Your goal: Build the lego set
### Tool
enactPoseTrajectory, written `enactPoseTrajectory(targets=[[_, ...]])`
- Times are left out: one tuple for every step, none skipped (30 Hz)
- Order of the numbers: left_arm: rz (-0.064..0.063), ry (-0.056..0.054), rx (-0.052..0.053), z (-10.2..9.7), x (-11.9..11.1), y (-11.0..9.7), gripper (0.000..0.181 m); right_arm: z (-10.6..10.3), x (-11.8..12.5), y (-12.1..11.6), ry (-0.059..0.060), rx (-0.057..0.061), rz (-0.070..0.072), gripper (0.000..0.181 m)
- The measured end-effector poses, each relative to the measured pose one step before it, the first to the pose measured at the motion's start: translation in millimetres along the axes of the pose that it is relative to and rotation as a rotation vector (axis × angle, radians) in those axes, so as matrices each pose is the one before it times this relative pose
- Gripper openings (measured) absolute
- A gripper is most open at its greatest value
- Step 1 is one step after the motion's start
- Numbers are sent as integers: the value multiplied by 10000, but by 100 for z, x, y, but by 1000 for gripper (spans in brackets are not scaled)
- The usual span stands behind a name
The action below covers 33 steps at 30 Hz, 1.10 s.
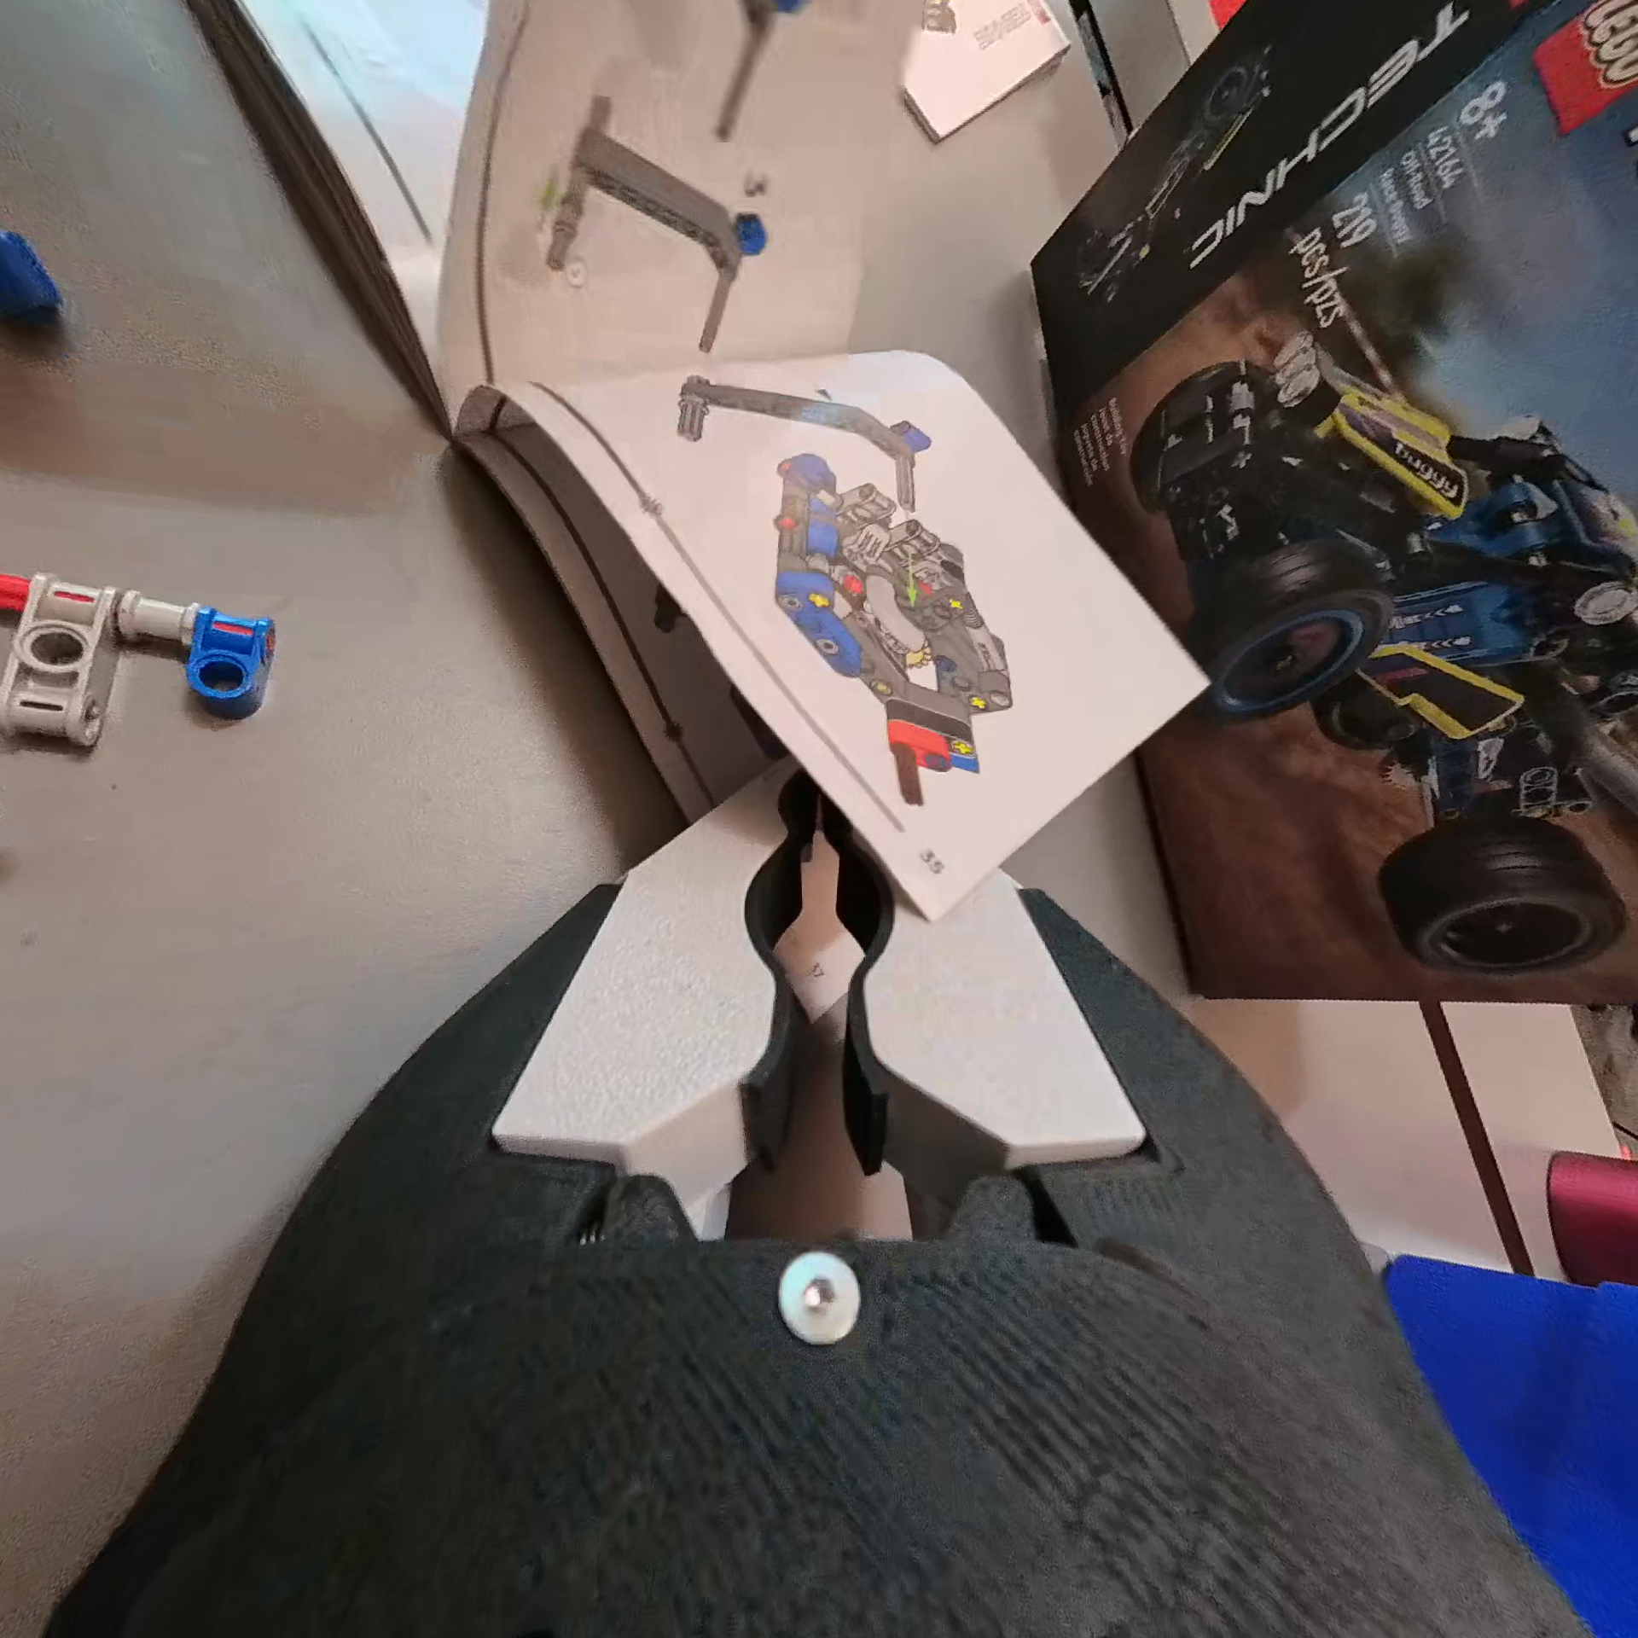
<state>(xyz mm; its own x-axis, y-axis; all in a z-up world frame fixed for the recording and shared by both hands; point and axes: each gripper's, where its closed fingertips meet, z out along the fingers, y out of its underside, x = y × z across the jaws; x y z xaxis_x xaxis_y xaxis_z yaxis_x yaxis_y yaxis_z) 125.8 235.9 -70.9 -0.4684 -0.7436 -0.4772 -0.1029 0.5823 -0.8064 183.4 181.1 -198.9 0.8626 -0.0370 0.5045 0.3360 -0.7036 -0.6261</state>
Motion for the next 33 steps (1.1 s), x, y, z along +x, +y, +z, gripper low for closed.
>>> enactPoseTrajectory(targets=[[152,-63,451,-44,483,-1210,3,-66,-99,87,15,-116,-46,0],[225,-85,336,38,454,-893,3,-84,-69,36,59,-40,31,0],[290,-137,287,43,398,-671,2,-128,-125,25,8,-2,48,0],[325,-255,276,-86,245,-582,2,-174,-159,40,-37,2,44,0],[328,-332,352,-312,141,-711,1,-157,-131,48,-52,-4,124,0],[363,-191,282,-349,333,-591,0,-111,-89,13,-41,20,134,0],[354,-197,-71,-176,199,-7,0,-50,-5,-2,21,39,39,0],[365,-129,-402,77,139,639,0,-12,-12,-26,24,30,-52,0],[265,-121,-427,259,29,894,0,18,-31,-11,-11,-17,-77,0],[148,34,-366,415,219,958,0,33,-28,22,-22,-47,-54,0],[47,310,-410,593,620,1011,7,54,-12,-74,-32,27,-50,0],[-41,616,-452,771,1030,974,21,62,-17,-74,-70,42,2,0],[-122,577,-369,847,867,778,35,95,19,-68,-82,32,103,0],[-96,243,-224,767,267,561,40,73,32,-34,-80,11,123,0],[103,277,-306,689,261,645,42,31,-5,-31,-77,32,83,0],[75,299,-421,573,271,767,44,-19,0,-32,-39,71,56,0],[-75,220,-283,378,154,551,47,-50,26,-55,14,116,60,0],[-84,247,-55,174,236,266,47,-68,60,-56,42,120,76,0],[-106,165,68,30,130,115,43,-36,49,-37,34,93,73,0],[-57,193,26,-6,209,150,41,-26,24,-29,7,60,40,0],[-9,396,-31,-43,543,168,42,-10,3,-13,-13,20,24,0],[-112,345,-45,-89,505,157,44,9,-9,9,-22,-15,13,0],[-171,138,62,-116,197,2,45,21,-20,8,-24,-28,-11,0],[-116,51,157,-114,60,-90,44,12,-12,10,-10,-19,-24,0],[-92,-67,76,-59,-122,40,42,1,-11,-4,6,-3,-17,0],[-43,-128,-47,20,-207,218,42,-11,-2,-4,11,11,-19,0],[9,-72,-96,37,-116,264,41,0,4,-8,9,12,-19,0],[0,-62,-53,17,-102,177,40,2,-4,5,7,-1,1,0],[-11,-67,6,1,-84,72,40,-8,8,-2,7,-4,8,0],[-11,15,13,10,55,55,40,8,8,3,8,3,-1,0],[-32,110,34,5,221,-5,40,-2,5,-5,10,1,0,0],[-54,141,102,-33,307,-153,42,-3,-4,4,12,-2,-2,0],[-34,92,132,-50,272,-242,42,2,4,4,13,-7,-13,0]])
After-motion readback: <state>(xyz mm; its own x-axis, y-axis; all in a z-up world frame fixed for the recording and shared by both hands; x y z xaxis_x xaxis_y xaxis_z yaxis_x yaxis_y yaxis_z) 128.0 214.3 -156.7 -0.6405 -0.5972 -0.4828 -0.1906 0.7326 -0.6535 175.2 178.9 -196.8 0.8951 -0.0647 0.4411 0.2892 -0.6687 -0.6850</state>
